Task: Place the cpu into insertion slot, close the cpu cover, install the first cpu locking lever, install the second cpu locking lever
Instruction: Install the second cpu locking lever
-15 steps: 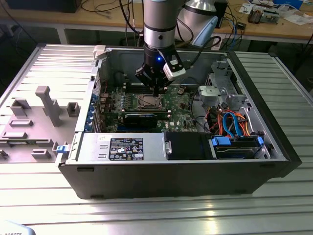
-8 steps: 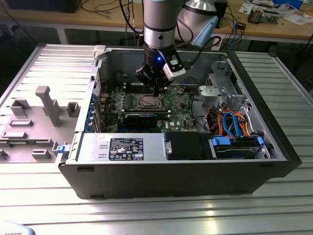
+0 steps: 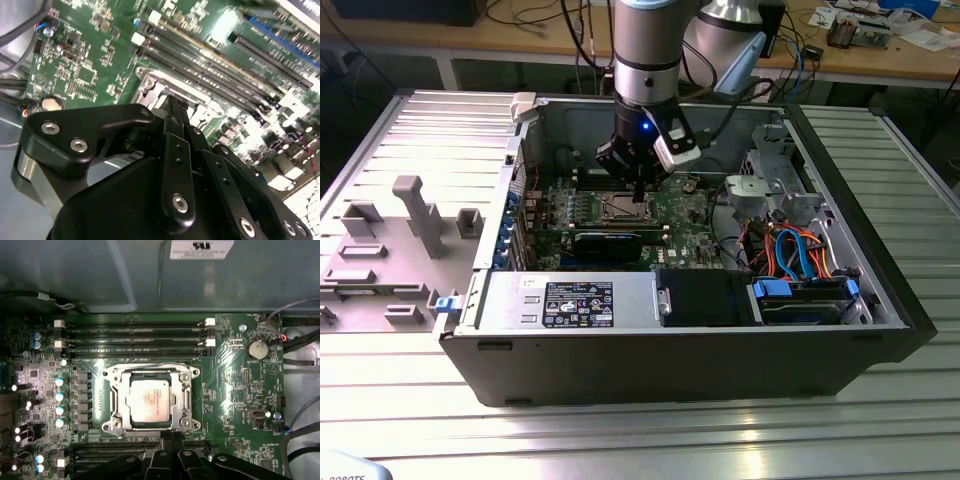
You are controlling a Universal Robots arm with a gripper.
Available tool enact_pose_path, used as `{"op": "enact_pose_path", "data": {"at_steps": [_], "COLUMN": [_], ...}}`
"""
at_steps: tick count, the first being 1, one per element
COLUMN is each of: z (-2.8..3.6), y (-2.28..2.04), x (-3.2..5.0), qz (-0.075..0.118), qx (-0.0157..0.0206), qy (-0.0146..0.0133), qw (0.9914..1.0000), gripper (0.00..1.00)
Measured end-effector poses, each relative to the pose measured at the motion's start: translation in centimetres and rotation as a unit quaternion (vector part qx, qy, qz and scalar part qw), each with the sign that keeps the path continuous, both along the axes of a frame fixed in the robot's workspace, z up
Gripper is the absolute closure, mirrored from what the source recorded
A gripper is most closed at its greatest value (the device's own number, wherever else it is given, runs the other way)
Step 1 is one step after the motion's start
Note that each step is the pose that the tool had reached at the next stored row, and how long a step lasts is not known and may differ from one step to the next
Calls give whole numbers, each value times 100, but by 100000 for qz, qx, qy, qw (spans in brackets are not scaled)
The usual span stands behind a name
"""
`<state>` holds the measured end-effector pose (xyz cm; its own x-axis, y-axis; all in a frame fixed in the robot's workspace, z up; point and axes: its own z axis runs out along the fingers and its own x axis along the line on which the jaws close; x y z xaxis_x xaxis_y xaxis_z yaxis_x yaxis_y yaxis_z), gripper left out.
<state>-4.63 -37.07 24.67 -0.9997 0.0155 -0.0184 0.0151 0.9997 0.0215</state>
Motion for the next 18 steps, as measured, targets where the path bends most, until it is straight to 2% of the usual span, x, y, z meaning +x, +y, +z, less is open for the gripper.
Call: {"op": "enact_pose_path", "data": {"at_steps": [1,3,4,5,7,8,10,15,18], "z": [-2,-10,-33,-40,-51,-58,-112,-154,-168], "y": [-38,-51,-57,-63,-138,-159,-178,-186,-239], "x": [0,0,-2,-1,-1,-1,-21,-229,-283], "qz": [6,194,2376,3114,3168,3171,3158,3194,3227], "qx": [416,759,1291,1270,1278,1281,1301,2042,2908], "qy": [239,555,969,987,1023,1032,1109,1090,1060], "qw": [99999,99995,99959,99939,99936,99936,99936,99922,99900], "gripper": [89,89,89,89,89,89,89,89,89]}}
